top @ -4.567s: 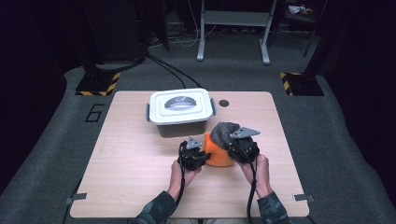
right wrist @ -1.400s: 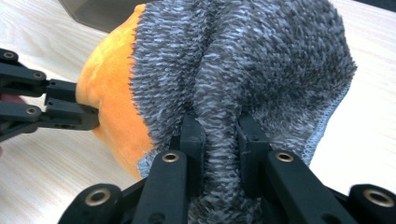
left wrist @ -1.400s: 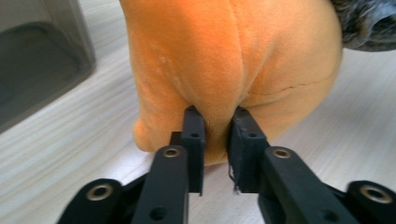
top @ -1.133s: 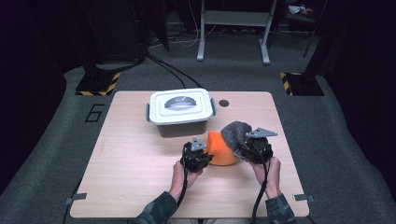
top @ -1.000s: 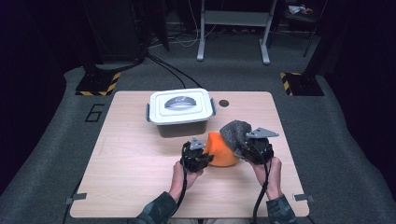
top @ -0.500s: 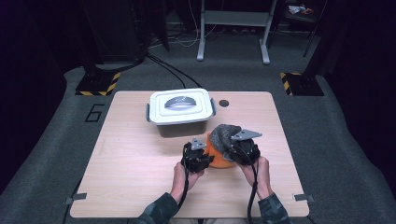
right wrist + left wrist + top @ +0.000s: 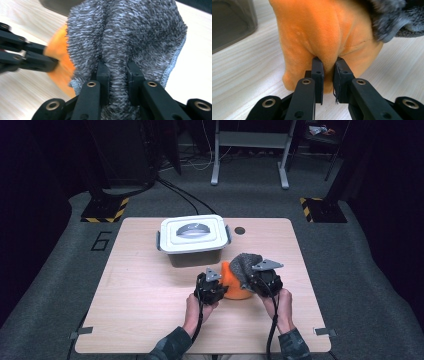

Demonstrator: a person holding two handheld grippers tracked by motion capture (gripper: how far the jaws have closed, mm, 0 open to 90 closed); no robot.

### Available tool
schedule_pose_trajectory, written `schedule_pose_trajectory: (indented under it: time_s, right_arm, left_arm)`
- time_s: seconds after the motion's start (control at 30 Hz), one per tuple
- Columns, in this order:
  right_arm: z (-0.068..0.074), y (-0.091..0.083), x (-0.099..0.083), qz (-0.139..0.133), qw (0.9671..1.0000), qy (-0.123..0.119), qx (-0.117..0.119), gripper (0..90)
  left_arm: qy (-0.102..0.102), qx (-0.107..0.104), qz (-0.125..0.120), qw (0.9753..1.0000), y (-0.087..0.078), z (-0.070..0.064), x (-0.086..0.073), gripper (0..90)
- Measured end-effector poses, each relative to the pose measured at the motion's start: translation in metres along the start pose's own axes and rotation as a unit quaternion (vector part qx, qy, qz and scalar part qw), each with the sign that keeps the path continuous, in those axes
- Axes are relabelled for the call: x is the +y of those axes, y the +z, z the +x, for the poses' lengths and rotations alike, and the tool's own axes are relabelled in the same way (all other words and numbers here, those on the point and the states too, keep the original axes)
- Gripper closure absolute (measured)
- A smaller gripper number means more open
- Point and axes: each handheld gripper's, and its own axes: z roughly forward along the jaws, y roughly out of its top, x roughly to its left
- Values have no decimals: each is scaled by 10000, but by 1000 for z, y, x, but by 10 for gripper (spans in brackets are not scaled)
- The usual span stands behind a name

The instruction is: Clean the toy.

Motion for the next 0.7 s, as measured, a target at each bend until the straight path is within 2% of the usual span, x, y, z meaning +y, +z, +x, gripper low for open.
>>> schedule_pose_trajectory:
  time_s: [0.27, 0.4, 0.53, 0.6, 0.7]
  right_arm:
    - [-28, 10, -22, 247, 9988, 406, -146, 762]
    - [-38, 20, -31, 489, 9967, 627, -131, 761]
    - [-45, 26, -36, 673, 9950, 734, -123, 761]
    - [-46, 23, -37, 592, 9956, 724, -111, 761]
    - [-44, 10, -30, 375, 9966, 726, -128, 761]
  left_arm:
    - [-20, -21, 4, 10000, 0, 1, 0, 797]
    - [-34, -18, -1, 10000, 1, 1, 0, 796]
    - [-26, 8, -12, 10000, 1, 2, 0, 796]
    - [-23, 6, -1, 10000, 0, 2, 0, 796]
    - [-41, 12, -4, 10000, 0, 1, 0, 795]
